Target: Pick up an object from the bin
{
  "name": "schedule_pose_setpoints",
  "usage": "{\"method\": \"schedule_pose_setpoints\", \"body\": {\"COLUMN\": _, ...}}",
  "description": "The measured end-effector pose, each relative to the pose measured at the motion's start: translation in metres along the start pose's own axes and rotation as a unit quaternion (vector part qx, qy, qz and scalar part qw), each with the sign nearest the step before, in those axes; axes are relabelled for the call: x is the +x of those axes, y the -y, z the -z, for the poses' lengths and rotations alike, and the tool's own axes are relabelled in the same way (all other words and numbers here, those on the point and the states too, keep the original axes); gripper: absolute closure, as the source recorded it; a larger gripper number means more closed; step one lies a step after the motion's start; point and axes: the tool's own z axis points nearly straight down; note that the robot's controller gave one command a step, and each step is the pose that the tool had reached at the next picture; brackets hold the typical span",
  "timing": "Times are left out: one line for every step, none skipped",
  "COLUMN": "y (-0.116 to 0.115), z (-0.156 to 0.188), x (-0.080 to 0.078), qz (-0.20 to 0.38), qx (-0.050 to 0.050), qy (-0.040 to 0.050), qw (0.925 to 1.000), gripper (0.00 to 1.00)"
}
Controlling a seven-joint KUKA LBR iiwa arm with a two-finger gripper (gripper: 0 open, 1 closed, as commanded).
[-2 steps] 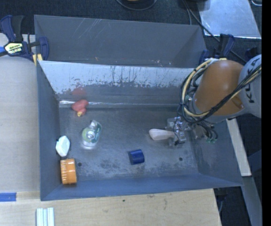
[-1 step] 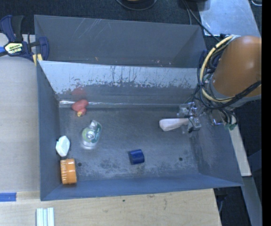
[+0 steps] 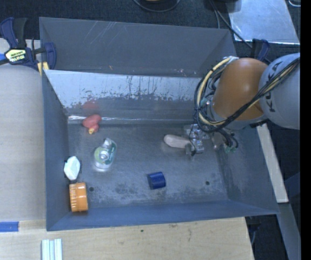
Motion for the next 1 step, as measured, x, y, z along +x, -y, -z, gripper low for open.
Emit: {"method": "schedule_pose_setpoints", "body": {"y": 0.0, "z": 0.0, "x": 0.0, "qz": -0.001, "qx": 0.0, "qy": 0.0, "qw": 1.0, "gripper": 1.0}}
